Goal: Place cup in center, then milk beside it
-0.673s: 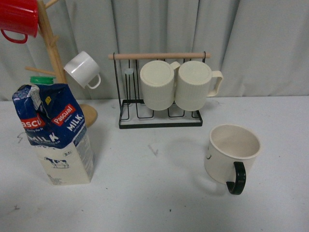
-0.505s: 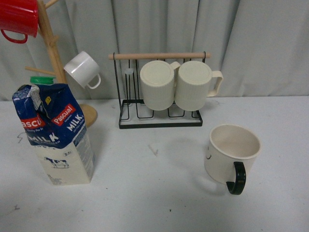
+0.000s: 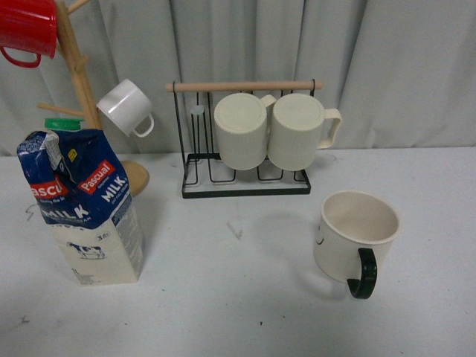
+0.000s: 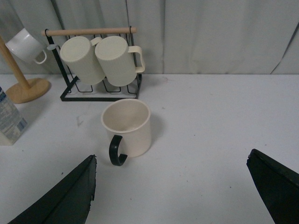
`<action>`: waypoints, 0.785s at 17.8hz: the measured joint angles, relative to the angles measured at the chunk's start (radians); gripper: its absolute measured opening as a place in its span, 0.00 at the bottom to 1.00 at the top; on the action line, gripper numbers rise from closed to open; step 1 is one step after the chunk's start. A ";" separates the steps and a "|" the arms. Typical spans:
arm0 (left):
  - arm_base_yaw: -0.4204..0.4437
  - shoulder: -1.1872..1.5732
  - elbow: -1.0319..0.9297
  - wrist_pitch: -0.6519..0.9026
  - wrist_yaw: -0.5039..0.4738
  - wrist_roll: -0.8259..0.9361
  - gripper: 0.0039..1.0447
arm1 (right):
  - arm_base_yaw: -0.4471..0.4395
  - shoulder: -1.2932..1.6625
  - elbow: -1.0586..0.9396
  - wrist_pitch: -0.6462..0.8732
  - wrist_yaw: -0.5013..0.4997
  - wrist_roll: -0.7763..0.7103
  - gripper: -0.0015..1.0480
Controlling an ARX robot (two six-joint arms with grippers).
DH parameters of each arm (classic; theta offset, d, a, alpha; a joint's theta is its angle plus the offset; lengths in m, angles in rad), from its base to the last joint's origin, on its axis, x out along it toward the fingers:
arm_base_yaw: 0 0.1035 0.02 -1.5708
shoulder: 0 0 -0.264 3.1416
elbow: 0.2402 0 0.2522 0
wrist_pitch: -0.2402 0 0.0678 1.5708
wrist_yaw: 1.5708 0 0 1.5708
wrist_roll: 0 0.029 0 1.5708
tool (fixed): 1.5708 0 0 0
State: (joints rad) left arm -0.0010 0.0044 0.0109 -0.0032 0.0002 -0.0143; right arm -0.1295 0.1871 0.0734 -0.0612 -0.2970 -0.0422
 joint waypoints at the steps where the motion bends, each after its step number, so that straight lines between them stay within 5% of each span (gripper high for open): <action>1: 0.000 0.000 0.000 0.000 -0.002 0.000 0.94 | -0.077 0.252 0.068 0.163 -0.152 0.004 0.94; 2: 0.000 0.000 0.000 0.000 -0.001 0.000 0.94 | -0.069 0.463 0.133 0.357 -0.198 0.019 0.94; 4: 0.000 0.000 0.000 0.000 -0.001 0.000 0.94 | -0.043 0.895 0.293 0.614 -0.086 0.080 0.94; 8: 0.000 0.000 0.000 0.000 -0.001 0.000 0.94 | 0.091 1.528 0.620 0.438 0.051 0.260 0.94; 14: 0.000 0.000 0.000 0.000 0.000 0.000 0.94 | 0.231 1.663 0.860 0.182 0.158 0.370 0.94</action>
State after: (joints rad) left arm -0.0010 0.0044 0.0109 -0.0032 -0.0002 -0.0143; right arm 0.1017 1.8500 0.9333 0.1207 -0.1387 0.3283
